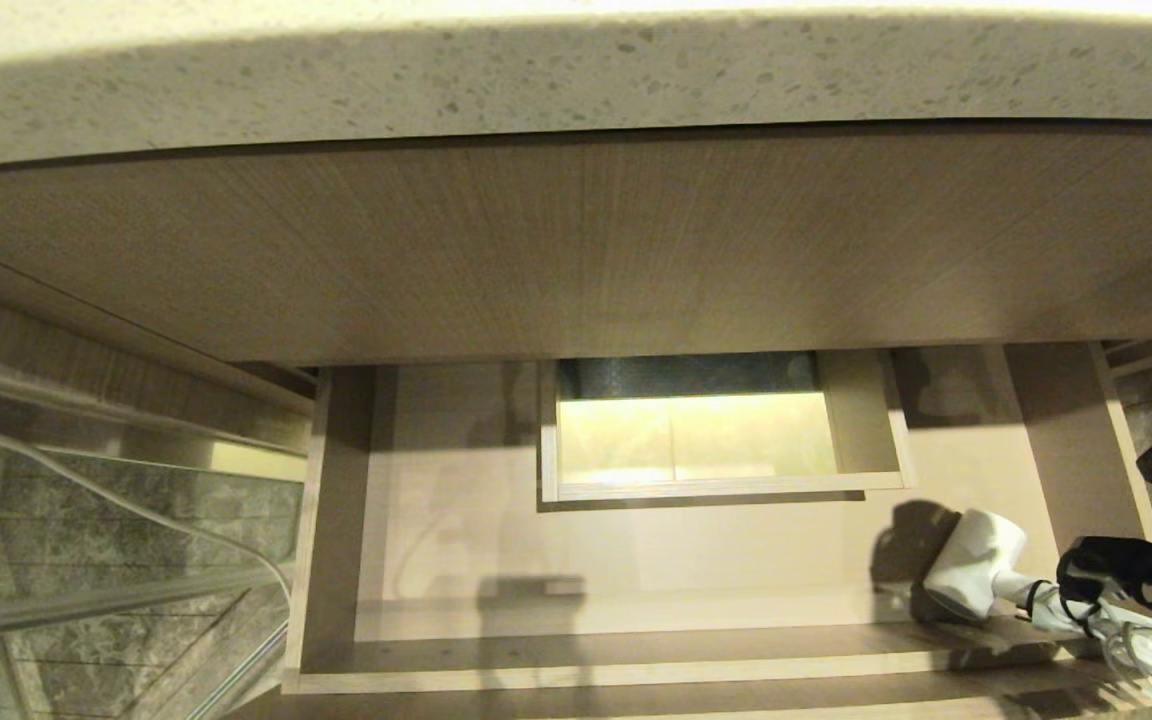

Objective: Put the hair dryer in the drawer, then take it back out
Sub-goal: Put it into the drawer

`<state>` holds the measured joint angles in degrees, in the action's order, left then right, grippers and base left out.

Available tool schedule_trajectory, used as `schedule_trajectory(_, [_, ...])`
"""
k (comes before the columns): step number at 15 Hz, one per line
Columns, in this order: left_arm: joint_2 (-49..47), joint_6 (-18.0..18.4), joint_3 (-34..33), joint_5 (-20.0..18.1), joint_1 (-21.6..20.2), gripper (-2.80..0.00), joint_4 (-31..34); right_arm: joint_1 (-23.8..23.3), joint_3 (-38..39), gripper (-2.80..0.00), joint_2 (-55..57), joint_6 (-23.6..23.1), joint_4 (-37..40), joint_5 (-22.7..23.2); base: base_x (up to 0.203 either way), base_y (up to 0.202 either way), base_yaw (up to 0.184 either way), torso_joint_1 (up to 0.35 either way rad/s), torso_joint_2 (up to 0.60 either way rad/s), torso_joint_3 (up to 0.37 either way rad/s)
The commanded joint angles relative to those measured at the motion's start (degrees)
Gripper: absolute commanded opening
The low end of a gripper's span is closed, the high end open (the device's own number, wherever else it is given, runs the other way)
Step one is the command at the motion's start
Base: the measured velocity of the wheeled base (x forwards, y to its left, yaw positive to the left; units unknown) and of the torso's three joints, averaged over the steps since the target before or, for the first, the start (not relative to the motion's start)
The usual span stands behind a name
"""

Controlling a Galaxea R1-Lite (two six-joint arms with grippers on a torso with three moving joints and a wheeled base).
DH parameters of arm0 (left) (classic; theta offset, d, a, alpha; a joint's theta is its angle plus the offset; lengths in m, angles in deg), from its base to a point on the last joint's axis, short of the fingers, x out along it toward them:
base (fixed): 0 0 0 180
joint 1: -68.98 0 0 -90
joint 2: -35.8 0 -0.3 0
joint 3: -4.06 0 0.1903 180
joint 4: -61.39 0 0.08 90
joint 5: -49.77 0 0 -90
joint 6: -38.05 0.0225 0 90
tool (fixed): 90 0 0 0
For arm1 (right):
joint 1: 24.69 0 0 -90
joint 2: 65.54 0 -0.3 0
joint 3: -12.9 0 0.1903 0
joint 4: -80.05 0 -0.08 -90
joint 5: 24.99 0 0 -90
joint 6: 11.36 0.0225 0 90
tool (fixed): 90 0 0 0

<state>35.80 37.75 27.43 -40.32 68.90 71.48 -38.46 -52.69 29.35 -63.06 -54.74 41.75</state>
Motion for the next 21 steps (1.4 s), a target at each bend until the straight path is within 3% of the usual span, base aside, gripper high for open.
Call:
schedule_trajectory(1, [0.0,-0.05,-2.29,0.01,-0.01,-2.8,-0.08,0.04,-0.22,0.0,2.35,-0.43,-1.6,-0.12,0.0,0.0,0.0,0.0,0.0,0.0])
schedule_trajectory(10, [0.0,-0.05,-2.29,0.01,-0.01,-2.8,-0.08,-0.01,-1.53,0.0,5.83,-0.4,-4.7,-0.05,0.0,0.0,0.0,0.0,0.0,0.0])
schedule_trajectory(11, [0.0,-0.05,-2.29,0.01,-0.01,-2.8,-0.08,-0.02,-1.54,-2.8,5.92,-0.5,-4.95,-0.04,0.0,0.0,0.0,0.0,0.0,0.0])
schedule_trajectory(21, [0.0,-0.05,-2.29,0.01,-0.01,-2.8,-0.08,0.06,-1.63,-2.8,5.33,-0.81,-8.7,0.03,0.0,0.0,0.0,0.0,0.0,0.0])
